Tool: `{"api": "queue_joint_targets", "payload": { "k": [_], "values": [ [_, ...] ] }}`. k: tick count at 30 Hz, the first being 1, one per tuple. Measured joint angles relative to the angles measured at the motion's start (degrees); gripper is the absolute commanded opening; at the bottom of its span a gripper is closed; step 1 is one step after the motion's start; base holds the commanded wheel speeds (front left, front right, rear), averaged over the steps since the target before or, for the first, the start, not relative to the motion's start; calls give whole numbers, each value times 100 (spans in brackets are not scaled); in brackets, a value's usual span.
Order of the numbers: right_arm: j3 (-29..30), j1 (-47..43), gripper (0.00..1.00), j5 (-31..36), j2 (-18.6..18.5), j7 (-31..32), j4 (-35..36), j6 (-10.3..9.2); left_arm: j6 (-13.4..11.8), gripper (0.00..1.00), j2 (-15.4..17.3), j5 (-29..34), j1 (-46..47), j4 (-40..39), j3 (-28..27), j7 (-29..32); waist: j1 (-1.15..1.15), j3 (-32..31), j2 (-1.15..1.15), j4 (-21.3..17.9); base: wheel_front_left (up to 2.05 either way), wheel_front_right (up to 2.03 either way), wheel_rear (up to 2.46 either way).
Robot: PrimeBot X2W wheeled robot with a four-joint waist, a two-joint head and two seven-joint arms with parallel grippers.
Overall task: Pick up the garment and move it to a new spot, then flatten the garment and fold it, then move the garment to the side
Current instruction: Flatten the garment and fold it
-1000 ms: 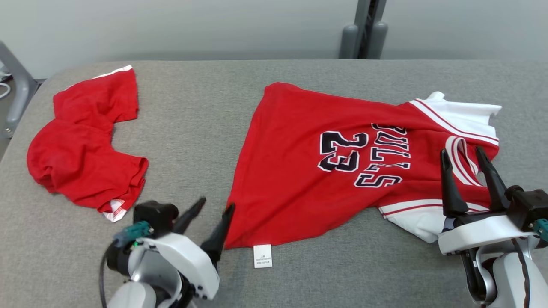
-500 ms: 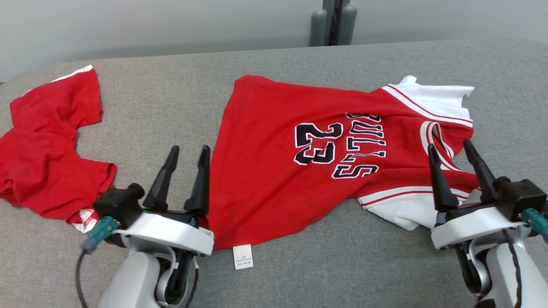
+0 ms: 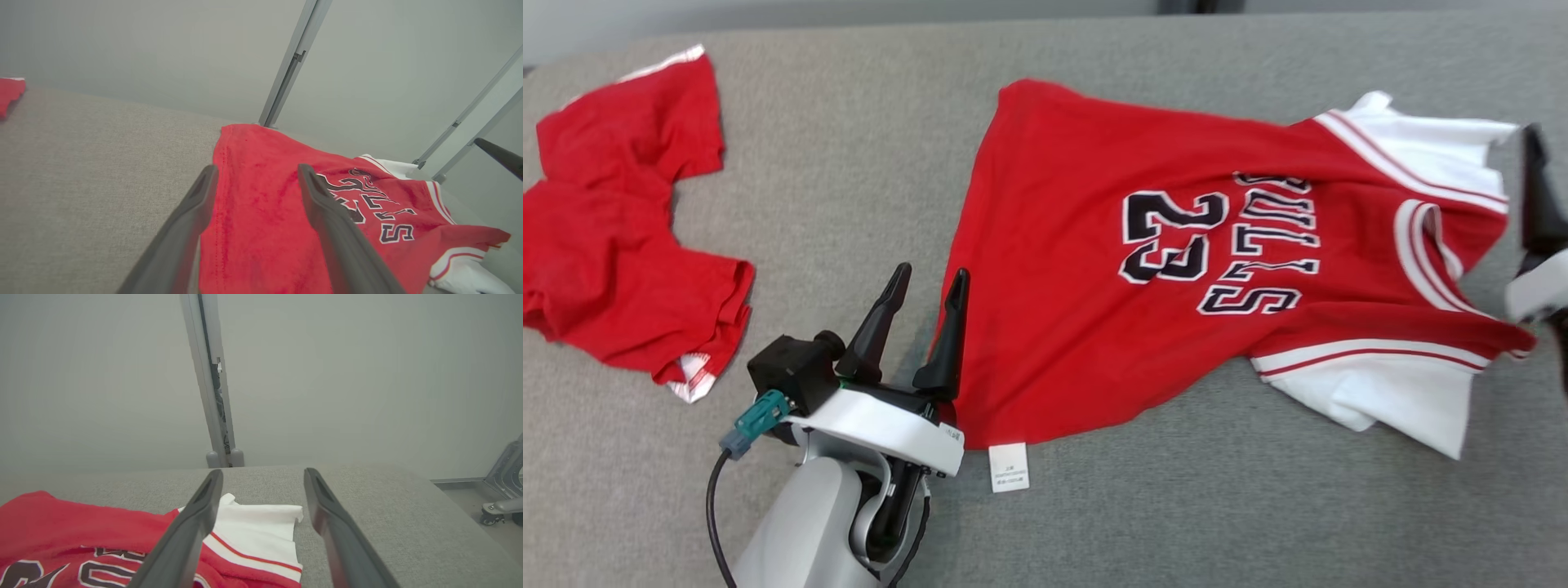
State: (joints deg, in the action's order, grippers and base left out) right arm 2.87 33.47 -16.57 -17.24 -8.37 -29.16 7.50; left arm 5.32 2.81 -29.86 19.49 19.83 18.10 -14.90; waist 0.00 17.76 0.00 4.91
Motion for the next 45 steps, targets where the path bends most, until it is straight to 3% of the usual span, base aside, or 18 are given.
{"api": "queue_joint_targets", "payload": {
  "k": [9,14,23,36,37,38,45],
  "values": [
    [237,954,100,-738,-642,490,-1414,-1,-89,100,-3,-447,158,-194,338,0,0,587,0,431,0,0,0],
    [253,1368,100,-1249,-764,732,-1970,-1,-151,100,-4,-524,202,-271,523,0,0,888,0,684,0,0,0],
    [97,1743,100,-2202,-962,1195,-2297,-1,-246,100,-2,-633,240,-337,578,-1,0,1111,0,941,0,0,0],
    [-177,2206,100,-2409,-1339,1123,-2781,0,-320,100,-3,-689,318,-401,735,-1,0,1301,0,1034,0,0,0],
    [-215,2240,47,-2423,-1347,1166,-2810,-1,-321,100,-4,-689,318,-401,753,-1,0,1310,0,1043,0,0,0],
    [-279,2263,2,-2424,-1368,1196,-2811,-1,-321,100,-4,-689,318,-400,762,-1,0,1319,0,1052,0,0,0],
    [-801,2293,0,-2493,-1327,1128,-2496,-1,-338,100,-2,-754,317,-339,779,-1,0,1242,0,1108,0,0,0]
  ]
}}
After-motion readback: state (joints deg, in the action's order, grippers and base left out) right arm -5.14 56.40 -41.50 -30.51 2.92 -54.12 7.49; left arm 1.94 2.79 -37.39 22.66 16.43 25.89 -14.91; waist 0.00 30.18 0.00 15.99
